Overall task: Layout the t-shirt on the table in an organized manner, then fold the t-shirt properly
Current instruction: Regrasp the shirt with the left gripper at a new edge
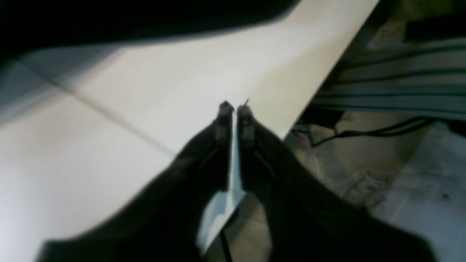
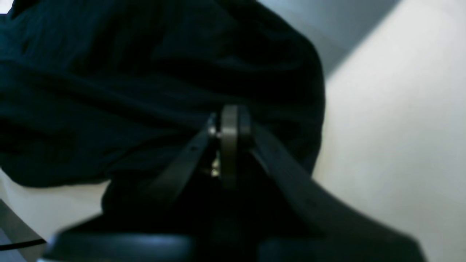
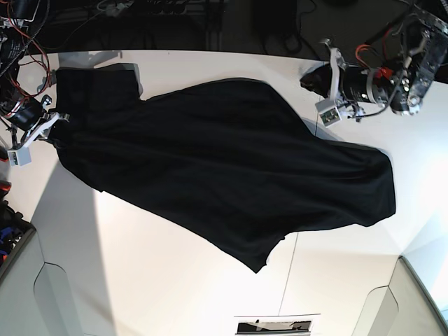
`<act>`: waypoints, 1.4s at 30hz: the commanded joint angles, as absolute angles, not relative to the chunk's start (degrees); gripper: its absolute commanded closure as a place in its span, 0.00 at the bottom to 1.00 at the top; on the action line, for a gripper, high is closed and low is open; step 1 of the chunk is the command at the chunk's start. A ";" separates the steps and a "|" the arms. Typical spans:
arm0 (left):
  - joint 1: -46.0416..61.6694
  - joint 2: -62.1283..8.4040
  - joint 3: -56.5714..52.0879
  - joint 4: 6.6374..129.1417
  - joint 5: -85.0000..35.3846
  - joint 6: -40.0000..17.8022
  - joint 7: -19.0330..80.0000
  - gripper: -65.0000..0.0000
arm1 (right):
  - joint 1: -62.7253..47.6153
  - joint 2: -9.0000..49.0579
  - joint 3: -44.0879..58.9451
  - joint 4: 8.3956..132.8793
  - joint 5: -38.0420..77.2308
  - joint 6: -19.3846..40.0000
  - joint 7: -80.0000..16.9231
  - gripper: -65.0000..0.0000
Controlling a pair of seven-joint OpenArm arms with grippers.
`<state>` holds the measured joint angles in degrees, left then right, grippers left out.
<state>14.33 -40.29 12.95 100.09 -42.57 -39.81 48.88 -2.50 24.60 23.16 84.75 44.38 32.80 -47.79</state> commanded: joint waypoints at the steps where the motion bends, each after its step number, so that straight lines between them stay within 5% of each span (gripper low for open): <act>1: 14.28 -40.05 11.27 100.38 -41.19 -40.00 47.66 0.77 | -1.61 25.50 23.55 85.67 45.63 33.04 -46.50 1.00; 4: 14.61 -36.40 7.38 99.77 -37.71 -39.29 46.15 0.70 | -1.65 25.50 23.55 85.67 45.52 33.01 -46.57 1.00; 12: 13.45 -29.43 6.09 92.84 -23.79 -34.65 37.74 0.69 | -1.74 25.50 23.55 85.67 45.47 33.01 -46.74 1.00; 17: 12.38 -26.70 6.09 90.30 -22.26 -32.08 37.47 0.51 | -1.78 24.97 23.55 85.67 45.54 33.01 -46.89 1.00; 22: 12.16 -24.51 6.07 90.04 -22.37 -29.06 37.45 0.51 | -1.76 23.27 23.55 85.67 45.45 33.01 -47.00 1.00; 24: 11.90 -23.31 6.09 90.04 -21.87 -27.57 37.43 0.59 | -1.78 22.70 23.55 85.67 45.45 33.01 -47.00 1.00; 27: 11.92 -21.69 6.07 90.04 -19.73 -27.66 37.28 1.00 | -1.76 22.02 23.55 85.67 45.43 33.01 -47.00 1.00; 34: 12.36 -22.11 2.42 95.42 -19.73 -27.73 40.01 1.00 | -1.76 21.91 23.55 85.67 45.34 33.01 -47.00 1.00; 42: 19.79 -30.50 -5.08 114.10 -26.11 -29.82 42.04 1.00 | -1.58 21.89 23.55 85.67 44.82 33.01 -46.89 1.00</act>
